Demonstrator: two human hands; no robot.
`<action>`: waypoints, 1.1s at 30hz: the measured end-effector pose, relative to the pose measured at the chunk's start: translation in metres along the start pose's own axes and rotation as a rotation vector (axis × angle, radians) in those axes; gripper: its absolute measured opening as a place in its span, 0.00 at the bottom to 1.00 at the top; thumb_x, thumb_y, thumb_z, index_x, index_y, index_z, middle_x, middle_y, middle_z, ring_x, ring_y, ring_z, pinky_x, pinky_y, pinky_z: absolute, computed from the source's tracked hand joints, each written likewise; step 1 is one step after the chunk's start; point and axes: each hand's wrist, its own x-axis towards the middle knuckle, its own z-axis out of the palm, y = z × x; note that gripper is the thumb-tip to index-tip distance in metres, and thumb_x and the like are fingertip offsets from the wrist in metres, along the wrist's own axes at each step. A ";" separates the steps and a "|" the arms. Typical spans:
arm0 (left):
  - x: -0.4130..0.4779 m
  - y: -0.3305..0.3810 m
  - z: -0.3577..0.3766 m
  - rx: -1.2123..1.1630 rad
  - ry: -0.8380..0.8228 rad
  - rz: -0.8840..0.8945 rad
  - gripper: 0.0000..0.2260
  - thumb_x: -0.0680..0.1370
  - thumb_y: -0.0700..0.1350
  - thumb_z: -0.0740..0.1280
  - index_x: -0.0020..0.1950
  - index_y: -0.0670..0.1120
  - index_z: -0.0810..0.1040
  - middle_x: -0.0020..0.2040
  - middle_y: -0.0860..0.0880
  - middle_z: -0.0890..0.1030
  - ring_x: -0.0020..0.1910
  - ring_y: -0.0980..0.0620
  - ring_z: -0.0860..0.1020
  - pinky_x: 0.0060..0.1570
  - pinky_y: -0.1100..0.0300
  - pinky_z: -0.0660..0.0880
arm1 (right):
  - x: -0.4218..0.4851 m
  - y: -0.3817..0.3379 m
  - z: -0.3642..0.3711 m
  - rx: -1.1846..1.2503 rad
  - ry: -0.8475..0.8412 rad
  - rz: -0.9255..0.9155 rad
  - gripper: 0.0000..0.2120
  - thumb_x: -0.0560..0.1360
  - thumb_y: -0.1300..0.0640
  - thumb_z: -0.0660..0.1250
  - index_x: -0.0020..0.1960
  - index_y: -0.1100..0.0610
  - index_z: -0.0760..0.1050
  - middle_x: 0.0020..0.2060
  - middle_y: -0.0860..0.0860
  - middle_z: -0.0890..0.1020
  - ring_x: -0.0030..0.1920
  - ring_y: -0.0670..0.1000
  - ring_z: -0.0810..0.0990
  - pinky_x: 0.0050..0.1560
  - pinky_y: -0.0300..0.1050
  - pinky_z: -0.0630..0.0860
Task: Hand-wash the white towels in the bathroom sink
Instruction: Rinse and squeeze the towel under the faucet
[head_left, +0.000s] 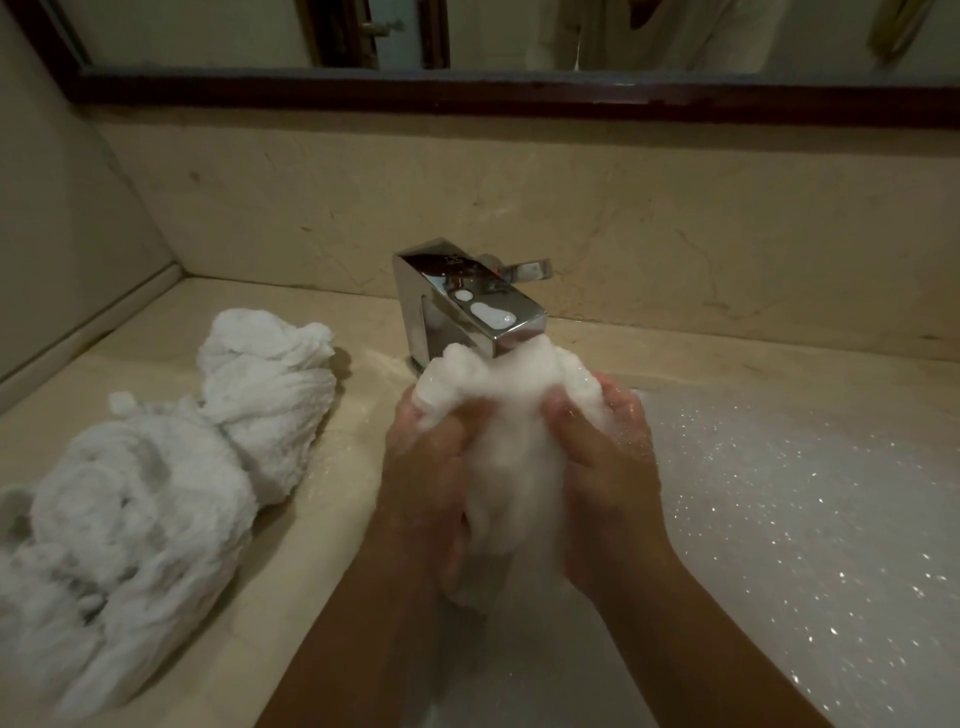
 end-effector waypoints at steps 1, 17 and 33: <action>0.000 -0.003 0.000 -0.006 -0.003 0.000 0.23 0.71 0.51 0.78 0.61 0.41 0.81 0.48 0.46 0.86 0.45 0.51 0.86 0.45 0.56 0.82 | 0.000 0.000 -0.002 0.004 0.017 -0.005 0.18 0.79 0.52 0.76 0.66 0.47 0.76 0.58 0.53 0.86 0.54 0.55 0.88 0.49 0.54 0.86; -0.002 0.018 0.011 -0.021 0.197 0.003 0.11 0.82 0.48 0.70 0.58 0.42 0.84 0.50 0.44 0.88 0.50 0.43 0.87 0.50 0.46 0.84 | 0.001 -0.007 -0.002 -0.517 -0.358 0.070 0.34 0.72 0.35 0.73 0.75 0.36 0.66 0.62 0.37 0.81 0.61 0.40 0.82 0.59 0.42 0.81; -0.005 -0.005 -0.011 0.589 -0.094 0.145 0.49 0.63 0.72 0.76 0.78 0.60 0.59 0.68 0.58 0.78 0.66 0.56 0.80 0.62 0.45 0.81 | 0.012 -0.024 -0.002 0.106 -0.286 0.175 0.18 0.78 0.66 0.66 0.67 0.66 0.78 0.53 0.65 0.86 0.50 0.62 0.87 0.46 0.52 0.85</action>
